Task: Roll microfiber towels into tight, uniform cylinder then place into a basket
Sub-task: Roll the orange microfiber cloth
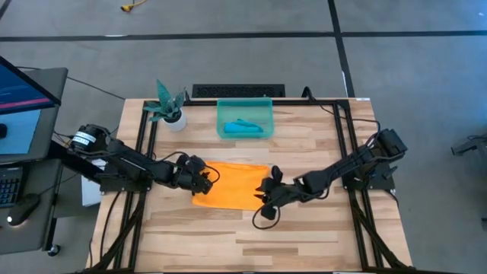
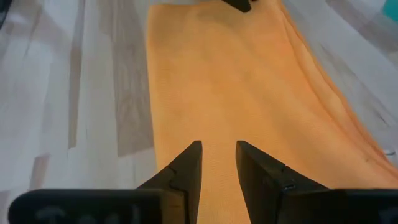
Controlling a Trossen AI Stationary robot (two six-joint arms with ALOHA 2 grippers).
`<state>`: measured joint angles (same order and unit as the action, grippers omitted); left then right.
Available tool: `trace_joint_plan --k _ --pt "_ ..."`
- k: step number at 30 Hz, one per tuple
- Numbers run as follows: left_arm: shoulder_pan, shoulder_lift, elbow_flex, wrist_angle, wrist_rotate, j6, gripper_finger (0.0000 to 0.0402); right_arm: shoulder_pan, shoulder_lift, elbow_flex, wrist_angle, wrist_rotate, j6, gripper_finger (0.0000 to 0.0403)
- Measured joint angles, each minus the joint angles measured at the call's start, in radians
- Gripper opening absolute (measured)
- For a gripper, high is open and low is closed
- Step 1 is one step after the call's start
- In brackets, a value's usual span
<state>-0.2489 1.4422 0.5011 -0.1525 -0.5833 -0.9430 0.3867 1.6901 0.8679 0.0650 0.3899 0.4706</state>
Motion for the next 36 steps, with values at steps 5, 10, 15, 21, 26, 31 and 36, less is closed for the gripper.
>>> trace_joint_plan --k 5,10,15,21,26,31,36 --pt "0.000 0.000 0.000 -0.043 0.009 -0.041 0.0137 0.006 0.000 -0.022 0.036 0.001 0.000 0.0120" --pt "0.000 0.000 0.000 -0.097 0.010 -0.083 0.0137 0.006 0.080 -0.022 0.089 -0.007 0.008 0.0120" --pt "0.000 0.001 0.000 -0.122 -0.001 -0.092 0.0137 -0.019 0.186 0.044 0.089 -0.036 -0.004 0.0120" --pt "0.000 0.001 0.000 -0.127 -0.006 -0.096 0.0137 -0.033 0.230 0.097 0.003 -0.113 0.048 0.0120" --pt "0.000 0.001 0.000 -0.127 -0.026 -0.091 0.0137 -0.018 0.230 0.103 -0.053 -0.144 0.157 0.0120" --pt "0.000 0.001 0.000 -0.126 -0.033 -0.091 0.0137 0.005 0.229 0.105 -0.050 -0.198 0.194 0.0120" --pt "0.000 0.000 0.000 -0.110 -0.031 -0.042 0.0137 0.006 0.231 0.136 -0.067 -0.216 0.165 0.0120"
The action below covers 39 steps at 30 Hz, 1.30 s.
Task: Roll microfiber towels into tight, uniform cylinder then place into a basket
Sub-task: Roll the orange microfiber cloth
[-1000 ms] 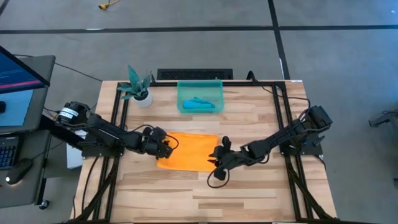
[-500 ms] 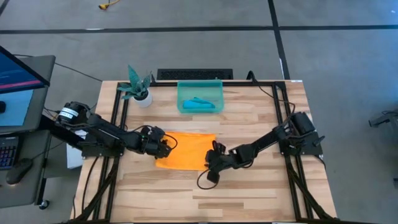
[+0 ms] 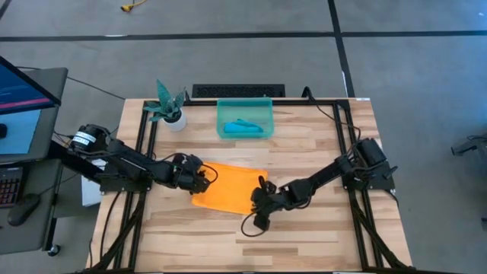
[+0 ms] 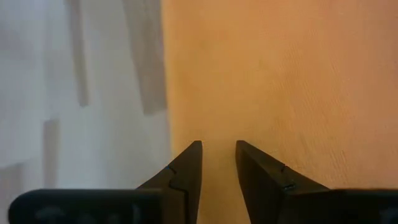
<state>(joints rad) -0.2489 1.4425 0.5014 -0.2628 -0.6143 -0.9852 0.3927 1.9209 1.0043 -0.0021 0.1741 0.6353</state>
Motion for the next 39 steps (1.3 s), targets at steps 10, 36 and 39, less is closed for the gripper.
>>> trace_joint_plan --k 10,36,39 --pt "-0.085 -0.003 0.000 0.211 0.038 0.169 0.0137 -0.002 -0.125 0.049 -0.099 0.077 -0.120 0.0120" --pt "-0.139 0.198 0.039 0.465 0.237 0.278 0.0137 -0.210 -0.056 0.052 -0.400 0.139 -0.201 0.0120" --pt "-0.136 0.192 0.051 0.460 0.293 0.297 0.0137 -0.212 -0.044 0.054 -0.424 0.137 -0.201 0.0120"
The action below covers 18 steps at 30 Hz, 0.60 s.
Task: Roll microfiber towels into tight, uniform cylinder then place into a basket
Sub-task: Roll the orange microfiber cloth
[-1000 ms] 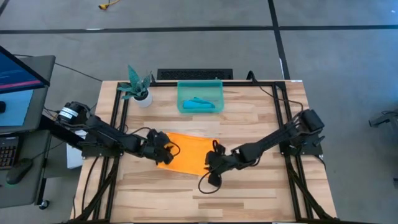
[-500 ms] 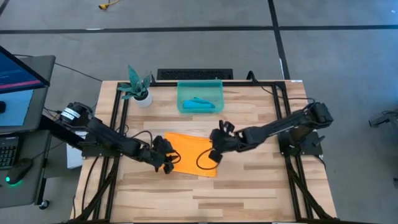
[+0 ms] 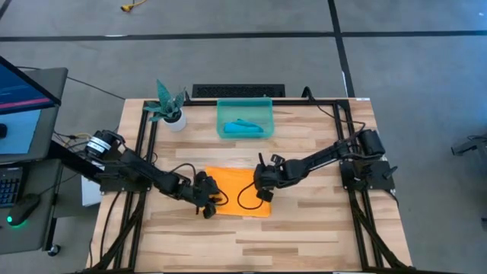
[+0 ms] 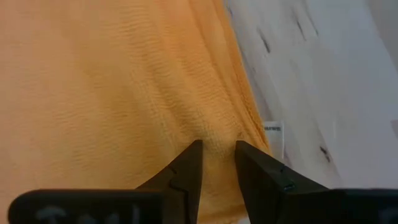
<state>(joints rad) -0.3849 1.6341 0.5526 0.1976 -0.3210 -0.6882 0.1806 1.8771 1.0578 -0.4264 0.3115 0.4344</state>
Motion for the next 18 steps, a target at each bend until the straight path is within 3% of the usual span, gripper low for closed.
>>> trace_joint_plan --k 13,18 --pt "-0.004 0.000 0.010 -0.014 0.050 0.029 0.0137 0.000 -0.019 0.003 -0.079 0.039 0.057 0.0120" --pt "-0.004 0.000 0.010 -0.013 0.049 0.030 0.0137 0.002 -0.064 0.022 -0.062 0.116 0.056 0.0120"
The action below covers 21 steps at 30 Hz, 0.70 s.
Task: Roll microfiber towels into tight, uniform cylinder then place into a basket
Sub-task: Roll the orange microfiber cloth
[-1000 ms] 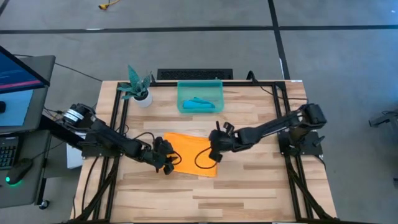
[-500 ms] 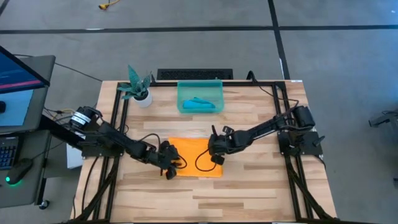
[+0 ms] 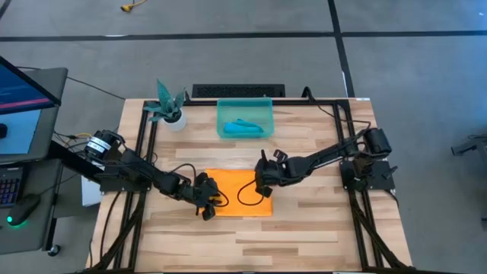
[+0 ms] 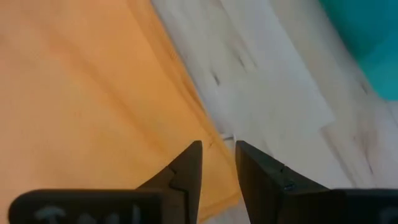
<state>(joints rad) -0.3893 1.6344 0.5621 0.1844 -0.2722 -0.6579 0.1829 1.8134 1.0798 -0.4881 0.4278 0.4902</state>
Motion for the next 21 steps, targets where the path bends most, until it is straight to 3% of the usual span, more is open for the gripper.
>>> trace_joint_plan --k 9,15,21 --pt "0.000 0.001 -0.001 0.007 -0.002 0.000 0.0137 0.000 0.038 -0.002 0.158 0.011 -0.087 0.0120" --pt "0.000 0.001 -0.001 0.010 -0.002 0.000 0.0137 -0.013 0.086 0.001 0.283 -0.043 -0.124 0.0120" --pt "0.000 0.001 -0.002 0.013 0.003 0.014 0.0137 -0.038 0.144 -0.002 0.299 -0.066 -0.132 0.0120"
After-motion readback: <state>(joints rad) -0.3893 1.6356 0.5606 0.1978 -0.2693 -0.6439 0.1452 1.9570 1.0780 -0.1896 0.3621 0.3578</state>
